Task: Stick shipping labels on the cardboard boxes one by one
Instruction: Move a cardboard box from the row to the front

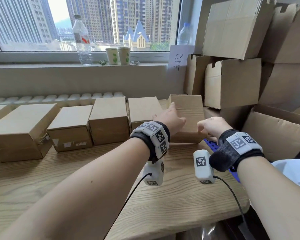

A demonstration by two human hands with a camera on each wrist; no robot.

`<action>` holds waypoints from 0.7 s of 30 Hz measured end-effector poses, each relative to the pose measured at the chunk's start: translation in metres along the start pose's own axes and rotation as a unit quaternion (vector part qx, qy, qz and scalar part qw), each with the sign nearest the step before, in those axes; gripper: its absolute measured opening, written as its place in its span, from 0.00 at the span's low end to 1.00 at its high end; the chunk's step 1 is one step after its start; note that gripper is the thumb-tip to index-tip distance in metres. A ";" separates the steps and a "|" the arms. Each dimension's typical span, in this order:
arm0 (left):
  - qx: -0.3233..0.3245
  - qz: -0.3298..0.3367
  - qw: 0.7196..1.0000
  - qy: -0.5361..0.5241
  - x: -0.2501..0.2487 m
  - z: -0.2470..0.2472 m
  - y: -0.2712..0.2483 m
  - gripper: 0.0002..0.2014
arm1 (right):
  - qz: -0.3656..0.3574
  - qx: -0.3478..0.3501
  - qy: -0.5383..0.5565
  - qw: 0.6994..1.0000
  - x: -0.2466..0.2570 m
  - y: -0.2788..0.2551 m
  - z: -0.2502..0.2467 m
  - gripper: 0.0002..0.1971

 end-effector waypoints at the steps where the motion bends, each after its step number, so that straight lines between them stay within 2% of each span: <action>1: -0.007 0.006 0.999 -0.038 -0.004 -0.004 -0.002 0.32 | -0.004 0.002 0.028 1.000 0.001 -0.004 -0.002 0.09; 3: -0.033 0.021 0.995 -0.095 -0.011 -0.016 -0.007 0.33 | -0.022 -0.007 0.075 0.997 0.010 -0.011 -0.011 0.23; 5: -0.070 0.032 0.987 -0.138 -0.016 -0.033 -0.014 0.34 | -0.055 -0.023 0.111 0.992 0.026 -0.018 -0.024 0.29; 9: -0.150 0.045 0.970 -0.188 -0.015 -0.077 -0.033 0.33 | -0.118 -0.044 0.148 0.981 0.068 -0.050 -0.037 0.18; 12: -0.204 0.023 0.964 -0.170 0.005 -0.110 -0.053 0.30 | -0.161 -0.047 0.128 0.978 0.092 -0.075 -0.029 0.21; 15: -0.228 -0.009 0.964 -0.137 0.032 -0.131 -0.077 0.26 | -0.188 -0.023 0.059 0.980 0.104 -0.100 -0.003 0.29; 21: -0.237 -0.086 0.965 -0.077 0.102 -0.153 -0.122 0.27 | -0.211 0.094 0.010 0.973 0.110 -0.145 0.083 0.38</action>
Point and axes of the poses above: each hand's wrist, its own y-axis towards the middle knuckle, its own z-axis out of the palm, x = y × z, the point moved 10 cm from there along y, towards the middle knuckle, and after that the axes turned 8 degrees about y, right-handed, at the moved point
